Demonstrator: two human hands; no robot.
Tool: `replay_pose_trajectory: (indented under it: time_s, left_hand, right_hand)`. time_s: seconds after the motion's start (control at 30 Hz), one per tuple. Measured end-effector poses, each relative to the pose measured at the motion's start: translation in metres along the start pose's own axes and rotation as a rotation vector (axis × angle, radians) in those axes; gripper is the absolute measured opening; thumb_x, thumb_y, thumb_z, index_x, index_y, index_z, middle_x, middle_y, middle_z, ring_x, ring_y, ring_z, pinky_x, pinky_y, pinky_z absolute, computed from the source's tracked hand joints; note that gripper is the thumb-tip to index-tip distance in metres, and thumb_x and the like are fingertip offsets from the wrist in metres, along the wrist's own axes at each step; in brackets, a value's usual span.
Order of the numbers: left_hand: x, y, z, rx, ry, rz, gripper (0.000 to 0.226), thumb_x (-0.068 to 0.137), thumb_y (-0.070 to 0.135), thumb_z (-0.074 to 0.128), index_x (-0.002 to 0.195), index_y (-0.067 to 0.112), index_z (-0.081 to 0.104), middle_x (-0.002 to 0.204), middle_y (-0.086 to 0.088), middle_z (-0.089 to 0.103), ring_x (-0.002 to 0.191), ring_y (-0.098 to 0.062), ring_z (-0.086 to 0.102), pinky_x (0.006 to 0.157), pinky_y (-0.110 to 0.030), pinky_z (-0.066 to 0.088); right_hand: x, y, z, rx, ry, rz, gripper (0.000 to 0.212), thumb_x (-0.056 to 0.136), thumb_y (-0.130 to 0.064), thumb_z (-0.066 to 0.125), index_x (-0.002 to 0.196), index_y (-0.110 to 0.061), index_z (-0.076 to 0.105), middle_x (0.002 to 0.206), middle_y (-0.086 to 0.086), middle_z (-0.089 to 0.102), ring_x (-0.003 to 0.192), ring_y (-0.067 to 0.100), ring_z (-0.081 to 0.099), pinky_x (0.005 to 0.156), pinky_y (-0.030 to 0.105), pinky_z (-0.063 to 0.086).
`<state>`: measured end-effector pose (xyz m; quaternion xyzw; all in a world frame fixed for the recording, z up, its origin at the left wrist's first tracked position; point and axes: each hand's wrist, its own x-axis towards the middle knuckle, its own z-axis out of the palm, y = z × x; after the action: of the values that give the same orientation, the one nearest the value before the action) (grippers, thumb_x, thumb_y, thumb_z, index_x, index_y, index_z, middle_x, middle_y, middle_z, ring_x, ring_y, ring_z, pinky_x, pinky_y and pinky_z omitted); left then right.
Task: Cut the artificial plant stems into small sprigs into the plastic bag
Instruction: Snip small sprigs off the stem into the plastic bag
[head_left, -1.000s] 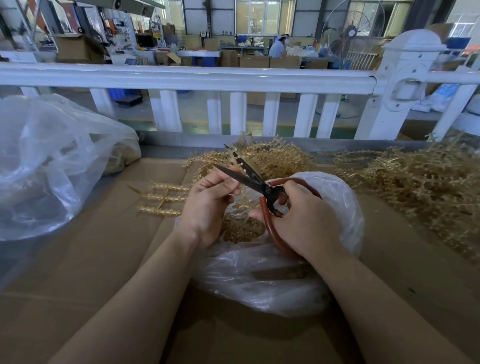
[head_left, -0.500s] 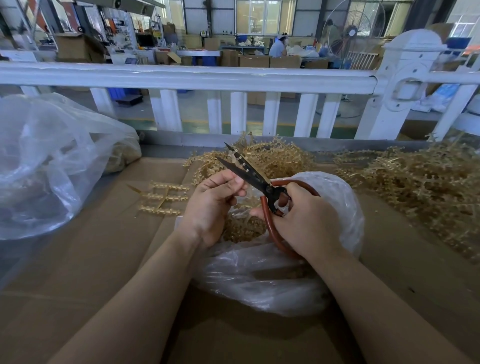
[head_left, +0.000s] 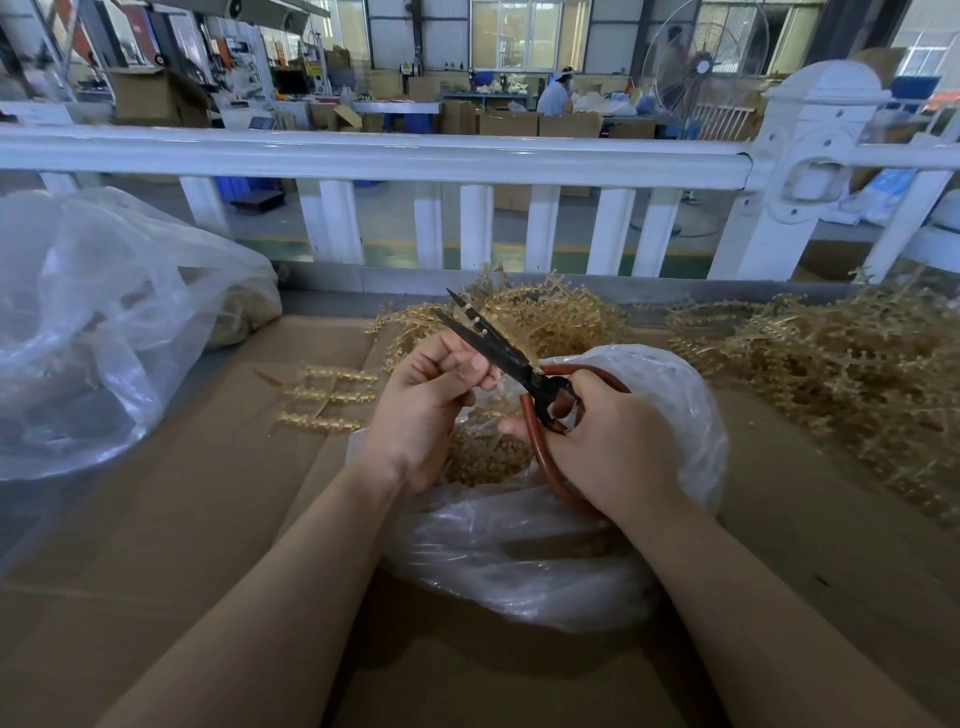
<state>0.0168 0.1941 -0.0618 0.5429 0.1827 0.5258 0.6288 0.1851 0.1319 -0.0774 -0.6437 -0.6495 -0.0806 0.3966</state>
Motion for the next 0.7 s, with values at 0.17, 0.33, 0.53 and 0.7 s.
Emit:
replay_pose_trajectory:
  time_s: [0.17,0.33,0.53,0.7]
  left_hand:
    - [-0.0001,-0.0026,-0.0013,0.042,-0.032,0.008,0.010,0.081,0.011,0.063,0.087,0.007,0.056,0.068,0.003,0.064,0.065,-0.009,0.055,0.067,-0.018,0.045]
    - [0.0005,-0.0016,-0.0012,0.075,-0.008,0.006,0.013,0.080,0.010,0.062,0.090,0.005,0.056,0.068,0.005,0.065,0.064,-0.010,0.052,0.069,-0.024,0.041]
    - [-0.0007,0.0000,0.0008,0.009,0.052,-0.004,0.009,0.080,0.005,0.069,0.082,0.011,0.062,0.073,-0.002,0.062,0.067,-0.011,0.055,0.064,-0.020,0.045]
    - [0.0015,0.0023,-0.0074,-0.092,0.146,0.019,0.007,0.089,0.014,0.064,0.088,0.008,0.067,0.072,0.002,0.065,0.066,-0.009,0.054,0.065,-0.021,0.047]
  right_hand:
    - [-0.0002,-0.0013,-0.0012,-0.005,0.011,-0.011,0.072,0.071,-0.089,0.047,0.087,-0.022,0.065,0.072,-0.012,0.065,0.065,0.009,0.061,0.060,0.032,0.056]
    - [0.0001,-0.0010,-0.0013,-0.018,0.032,-0.024,0.066,0.073,-0.086,0.051,0.080,-0.021,0.062,0.066,-0.012,0.061,0.060,0.009,0.057,0.057,0.033,0.054]
    - [0.0012,0.0006,-0.0008,-0.026,0.022,0.024,0.079,0.068,-0.098,0.034,0.081,-0.024,0.061,0.068,-0.014,0.062,0.063,0.007,0.059,0.060,0.031,0.055]
    - [0.0013,0.0039,-0.0003,-0.050,-0.022,0.046,0.071,0.069,-0.094,0.043,0.080,-0.026,0.061,0.070,-0.014,0.063,0.063,0.005,0.058,0.060,0.029,0.055]
